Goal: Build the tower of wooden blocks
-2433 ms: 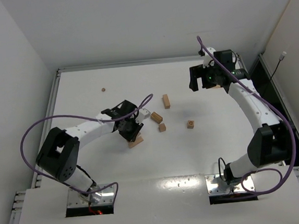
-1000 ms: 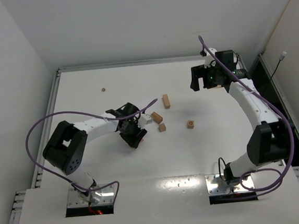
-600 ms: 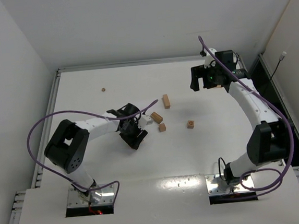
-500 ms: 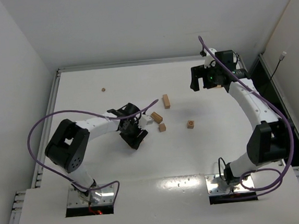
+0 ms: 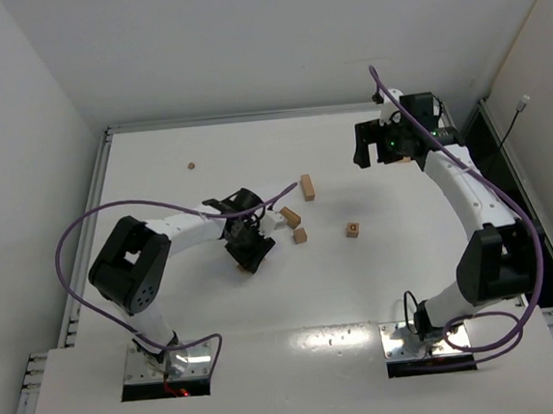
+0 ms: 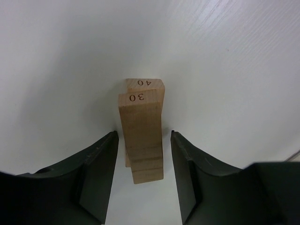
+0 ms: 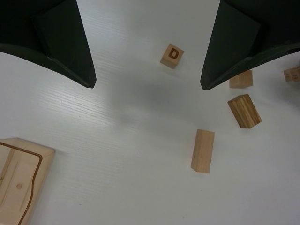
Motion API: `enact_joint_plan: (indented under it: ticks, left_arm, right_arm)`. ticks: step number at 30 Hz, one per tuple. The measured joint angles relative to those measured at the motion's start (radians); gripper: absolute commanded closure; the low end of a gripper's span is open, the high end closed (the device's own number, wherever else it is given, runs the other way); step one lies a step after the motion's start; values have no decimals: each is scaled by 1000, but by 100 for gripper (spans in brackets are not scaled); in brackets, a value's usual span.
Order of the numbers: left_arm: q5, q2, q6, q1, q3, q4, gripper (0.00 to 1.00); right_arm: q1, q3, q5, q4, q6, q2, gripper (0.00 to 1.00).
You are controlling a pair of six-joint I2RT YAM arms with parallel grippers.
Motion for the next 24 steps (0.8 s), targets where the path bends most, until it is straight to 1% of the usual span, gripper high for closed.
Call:
enact_joint_plan:
  ticks: [5, 8, 12, 17, 20, 21, 23, 24]
  left_arm:
    - [-10, 11, 4, -4, 10, -2, 59]
    - [-19, 15, 7, -9, 13, -3, 59]
    - [-42, 18, 10, -23, 16, -3, 62]
    - [-84, 19, 19, -44, 14, 9, 70]
    - [-108, 19, 23, -56, 9, 17, 79]
    - [-113, 18, 26, -61, 9, 18, 87]
    - [-120, 18, 26, -66, 8, 21, 97]
    - [-122, 18, 26, -67, 8, 21, 100]
  right_arm:
    - [-5, 0, 0, -1, 0, 0, 8]
    - [-10, 0, 0, -1, 0, 0, 8]
    - [-11, 0, -2, -1, 0, 2, 8]
    - [-11, 0, -13, -2, 0, 9, 8]
    - [-11, 0, -15, -2, 0, 11, 10]
    - [-11, 0, -16, -3, 0, 11, 10]
    - [-11, 0, -16, -7, 0, 11, 10]
    - [-11, 0, -16, -9, 0, 11, 10]
